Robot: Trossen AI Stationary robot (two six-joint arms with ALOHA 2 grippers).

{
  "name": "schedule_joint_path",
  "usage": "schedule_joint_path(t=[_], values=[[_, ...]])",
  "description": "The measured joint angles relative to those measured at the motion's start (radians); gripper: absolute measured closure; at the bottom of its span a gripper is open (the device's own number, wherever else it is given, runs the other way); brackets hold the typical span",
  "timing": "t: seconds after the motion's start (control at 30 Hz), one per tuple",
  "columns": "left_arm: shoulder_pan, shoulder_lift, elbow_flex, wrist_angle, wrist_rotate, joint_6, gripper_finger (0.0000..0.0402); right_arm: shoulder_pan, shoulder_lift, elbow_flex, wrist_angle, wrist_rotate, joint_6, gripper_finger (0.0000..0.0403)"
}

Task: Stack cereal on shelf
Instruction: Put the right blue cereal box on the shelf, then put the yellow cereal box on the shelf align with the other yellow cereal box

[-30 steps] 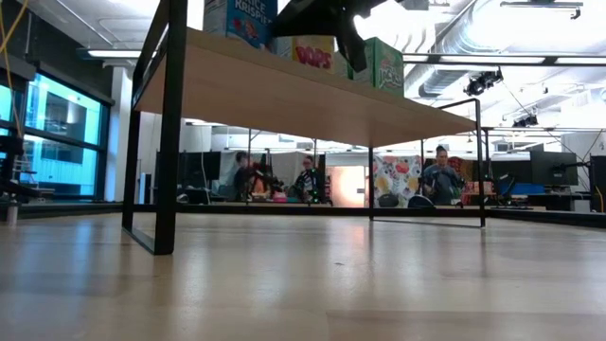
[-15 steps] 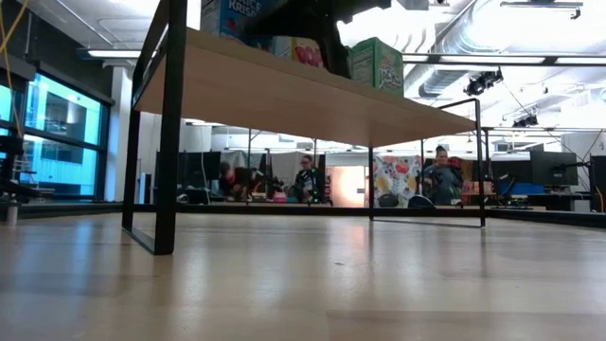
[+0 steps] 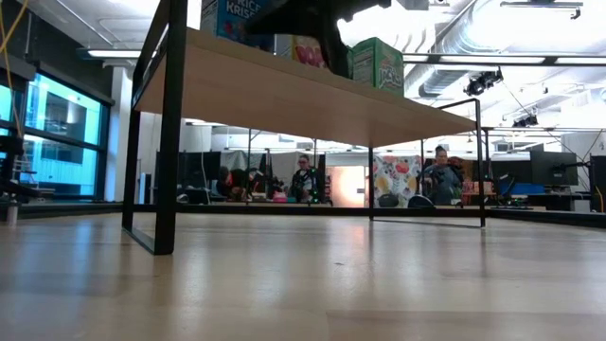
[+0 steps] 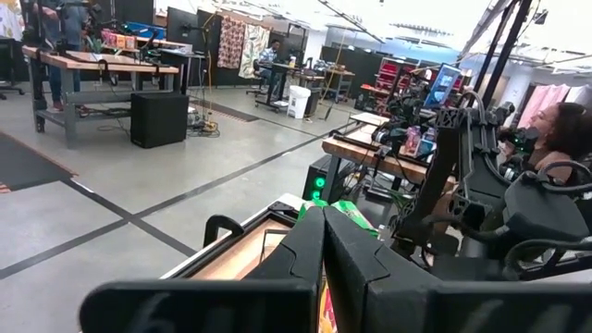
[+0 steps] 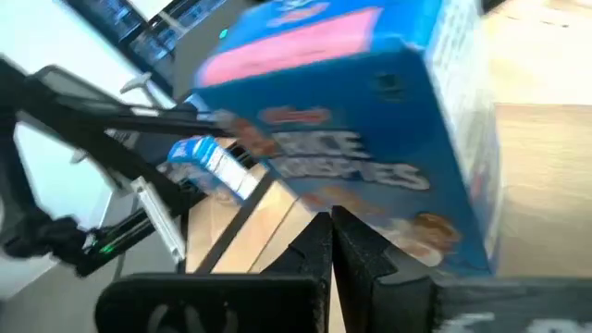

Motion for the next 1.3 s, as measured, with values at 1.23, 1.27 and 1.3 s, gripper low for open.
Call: schedule_joint_path(t=[1.23,1.27,1.3], values=[[0.000,0.000,0.000,0.000,0.000,-0.008,0.0401,0.136,-0.438,0.000,-0.870,-0.232,-0.058,0.0170],[0.000,0.000,0.000,0.000,0.000,-0.009,0.0401,0.136,-0.438,0.000,-0.876,-0.268,-0.059,0.0151],[0.000,0.000,0.000,0.000,0.000,-0.009,0.0401,0.136,-0.439,0.000,-0.880,-0.315,-0.059,0.0135]])
